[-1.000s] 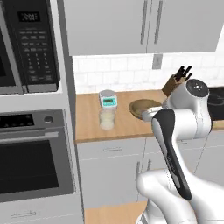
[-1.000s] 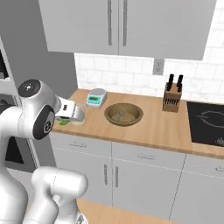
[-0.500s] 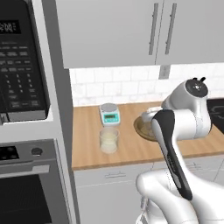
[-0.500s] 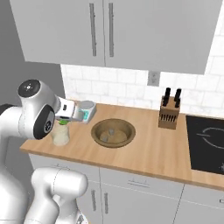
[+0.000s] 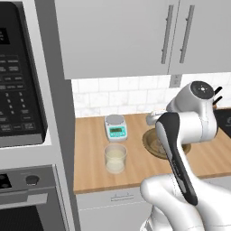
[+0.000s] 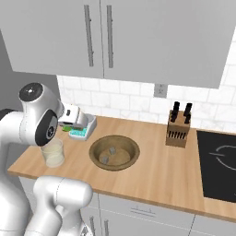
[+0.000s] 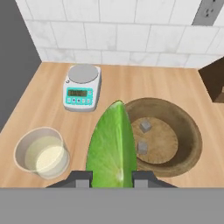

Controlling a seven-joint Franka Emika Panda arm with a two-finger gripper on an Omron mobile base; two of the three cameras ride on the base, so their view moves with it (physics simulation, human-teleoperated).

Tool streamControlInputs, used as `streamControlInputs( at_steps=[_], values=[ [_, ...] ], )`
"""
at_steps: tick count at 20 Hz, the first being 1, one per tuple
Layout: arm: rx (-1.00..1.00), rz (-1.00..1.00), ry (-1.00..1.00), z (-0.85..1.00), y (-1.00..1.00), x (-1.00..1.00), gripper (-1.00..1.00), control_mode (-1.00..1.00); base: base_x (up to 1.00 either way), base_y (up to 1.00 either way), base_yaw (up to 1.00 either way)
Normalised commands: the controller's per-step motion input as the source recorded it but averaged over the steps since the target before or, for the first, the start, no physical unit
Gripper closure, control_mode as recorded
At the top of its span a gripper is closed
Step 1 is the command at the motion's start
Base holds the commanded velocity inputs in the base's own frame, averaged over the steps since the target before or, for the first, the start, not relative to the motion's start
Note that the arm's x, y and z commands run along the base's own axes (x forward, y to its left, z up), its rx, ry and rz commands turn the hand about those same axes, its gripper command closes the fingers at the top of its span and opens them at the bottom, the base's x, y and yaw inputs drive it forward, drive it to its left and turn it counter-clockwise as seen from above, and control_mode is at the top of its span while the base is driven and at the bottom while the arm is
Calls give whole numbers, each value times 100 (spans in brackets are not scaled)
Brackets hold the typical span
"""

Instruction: Grab a lemon wedge from the fridge and one ice cube from the ice bowl, and put them in the glass of lemonade.

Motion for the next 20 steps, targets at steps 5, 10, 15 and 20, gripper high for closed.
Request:
streamControlInputs(
  at_steps=[5,10,15,20],
  values=[
    [0,0,0,0,0,0,100,100,0,0,0],
    [0,0,0,0,0,0,100,100,0,0,0],
    [1,0,6,-19,0,6,100,-100,0,0,0],
    [9,4,10,-54,30,49,100,-100,0,0,0]
  ],
)
